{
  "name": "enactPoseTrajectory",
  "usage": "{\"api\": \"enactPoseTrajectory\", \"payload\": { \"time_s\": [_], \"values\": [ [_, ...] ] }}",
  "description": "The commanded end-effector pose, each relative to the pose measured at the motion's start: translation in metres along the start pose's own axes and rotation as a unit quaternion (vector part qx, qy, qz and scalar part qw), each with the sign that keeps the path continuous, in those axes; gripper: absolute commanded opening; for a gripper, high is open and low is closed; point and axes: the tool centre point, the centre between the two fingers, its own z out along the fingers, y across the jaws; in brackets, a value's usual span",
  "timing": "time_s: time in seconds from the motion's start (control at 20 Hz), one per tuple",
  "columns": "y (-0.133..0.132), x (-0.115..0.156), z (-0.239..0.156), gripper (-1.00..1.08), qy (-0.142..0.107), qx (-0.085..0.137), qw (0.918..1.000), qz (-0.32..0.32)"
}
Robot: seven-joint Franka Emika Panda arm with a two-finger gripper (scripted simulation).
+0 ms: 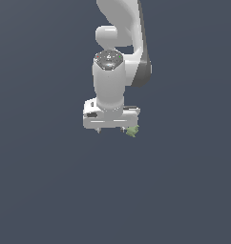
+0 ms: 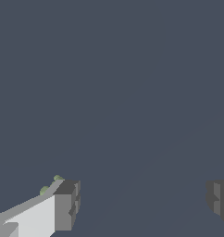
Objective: Pick up the object and move it to a goal position.
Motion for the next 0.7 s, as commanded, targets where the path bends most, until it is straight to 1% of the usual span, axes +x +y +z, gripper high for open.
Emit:
{"api": "enactPoseTrajectory", "payload": {
  "time_s": [0.0, 0.3, 0.65],
  "values": [
    [0.0, 0.0, 0.0, 1.0, 0.0, 0.0, 1.0, -0.001],
    [-0.006, -0.003, 0.004, 1.0, 0.0, 0.0, 0.9999, 0.011],
    [-0.023, -0.012, 0.015, 1.0, -0.002, 0.002, 0.999, 0.045]
  ]
}}
